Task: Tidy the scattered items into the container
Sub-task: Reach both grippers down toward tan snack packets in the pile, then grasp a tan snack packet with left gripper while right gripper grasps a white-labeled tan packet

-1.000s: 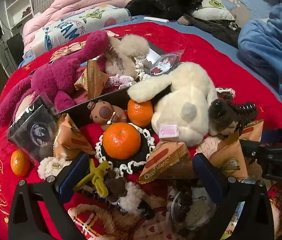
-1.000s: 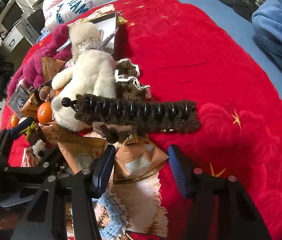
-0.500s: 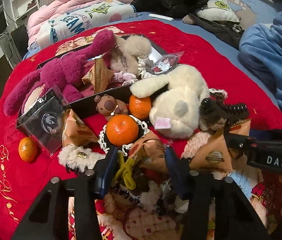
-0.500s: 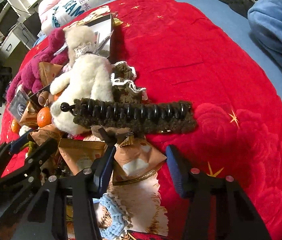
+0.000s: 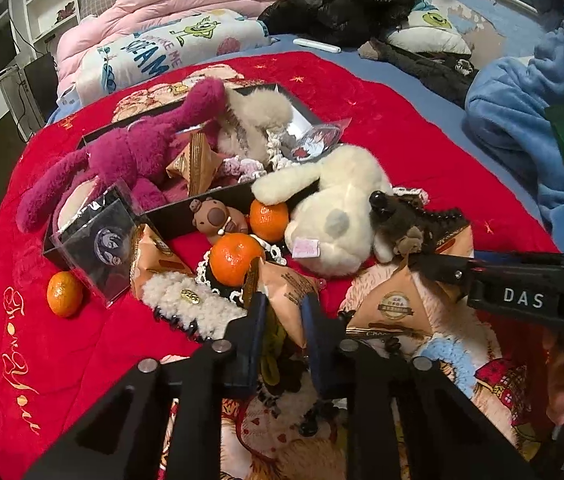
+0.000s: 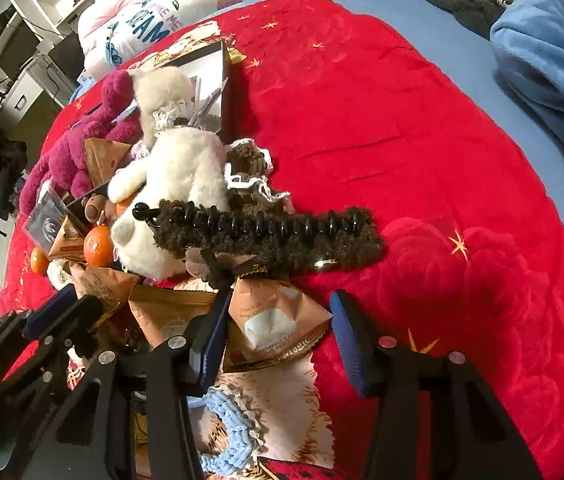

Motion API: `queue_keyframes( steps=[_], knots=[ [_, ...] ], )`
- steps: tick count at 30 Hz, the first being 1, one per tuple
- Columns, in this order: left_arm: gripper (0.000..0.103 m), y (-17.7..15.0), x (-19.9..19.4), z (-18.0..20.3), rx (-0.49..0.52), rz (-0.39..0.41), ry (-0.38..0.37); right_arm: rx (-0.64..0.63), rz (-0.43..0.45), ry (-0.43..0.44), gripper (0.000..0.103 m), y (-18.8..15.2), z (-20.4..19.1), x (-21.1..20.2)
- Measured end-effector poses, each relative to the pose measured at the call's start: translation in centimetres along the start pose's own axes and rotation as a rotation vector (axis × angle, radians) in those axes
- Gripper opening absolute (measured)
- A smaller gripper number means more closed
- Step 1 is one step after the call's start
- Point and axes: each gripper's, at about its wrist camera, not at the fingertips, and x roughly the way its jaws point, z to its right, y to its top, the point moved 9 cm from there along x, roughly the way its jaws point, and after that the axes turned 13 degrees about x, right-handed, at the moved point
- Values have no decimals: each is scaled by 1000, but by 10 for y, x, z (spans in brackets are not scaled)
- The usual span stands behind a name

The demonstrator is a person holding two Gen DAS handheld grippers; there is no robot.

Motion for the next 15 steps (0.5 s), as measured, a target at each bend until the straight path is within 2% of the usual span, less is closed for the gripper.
queue_keyframes(
  steps=[1,6,15],
  knots=[
    [15,1,-1,0,2,2,0,3,0,2,48,5,10,3],
    [3,5,-7,0,11,24,7,-3,4,-4,46,6,4,5],
    [1,9,-24,0,9,55,5,-39,45,4,44,5,-5,-13]
  ],
)
